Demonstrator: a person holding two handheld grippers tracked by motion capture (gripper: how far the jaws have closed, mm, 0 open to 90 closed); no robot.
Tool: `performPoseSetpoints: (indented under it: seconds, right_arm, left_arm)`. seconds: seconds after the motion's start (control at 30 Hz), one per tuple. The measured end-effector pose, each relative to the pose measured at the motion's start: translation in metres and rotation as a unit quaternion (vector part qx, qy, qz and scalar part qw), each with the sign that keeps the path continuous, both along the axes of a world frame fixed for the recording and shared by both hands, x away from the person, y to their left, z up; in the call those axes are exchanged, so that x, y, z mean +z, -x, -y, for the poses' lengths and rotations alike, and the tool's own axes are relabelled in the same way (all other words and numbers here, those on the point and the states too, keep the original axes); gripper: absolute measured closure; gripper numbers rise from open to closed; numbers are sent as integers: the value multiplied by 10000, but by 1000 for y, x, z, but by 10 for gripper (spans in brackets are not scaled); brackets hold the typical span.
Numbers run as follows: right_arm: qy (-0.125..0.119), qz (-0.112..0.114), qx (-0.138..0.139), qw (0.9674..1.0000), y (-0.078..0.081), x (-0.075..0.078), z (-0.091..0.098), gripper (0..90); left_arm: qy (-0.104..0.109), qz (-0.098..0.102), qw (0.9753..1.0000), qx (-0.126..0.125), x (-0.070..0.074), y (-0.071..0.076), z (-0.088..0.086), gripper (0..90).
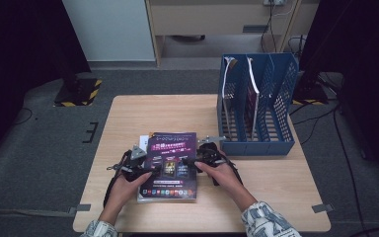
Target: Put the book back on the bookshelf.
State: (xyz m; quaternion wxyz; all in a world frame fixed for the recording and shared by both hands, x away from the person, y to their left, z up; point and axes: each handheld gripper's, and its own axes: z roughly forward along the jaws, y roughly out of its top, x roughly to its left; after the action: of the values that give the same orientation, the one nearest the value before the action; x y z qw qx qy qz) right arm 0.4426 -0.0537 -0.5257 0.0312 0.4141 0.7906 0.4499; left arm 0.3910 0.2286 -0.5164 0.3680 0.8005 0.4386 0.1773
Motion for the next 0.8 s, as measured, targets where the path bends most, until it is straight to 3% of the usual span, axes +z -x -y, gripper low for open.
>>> performPoseSetpoints:
  seconds: [0.53,0.67,0.8]
  right_arm:
    - [103,185,187,9996,7,2,-16,184]
    - [185,225,287,9992,9,3,-18,176]
    - [216,263,151,9993,0,1,-13,135]
  left_arm:
    - [39,-51,10000,23,0,1,-19,182]
    - [174,-97,9998,87,-2,1,-23,178]
    - [52,-38,9999,102,0,1,-25,188]
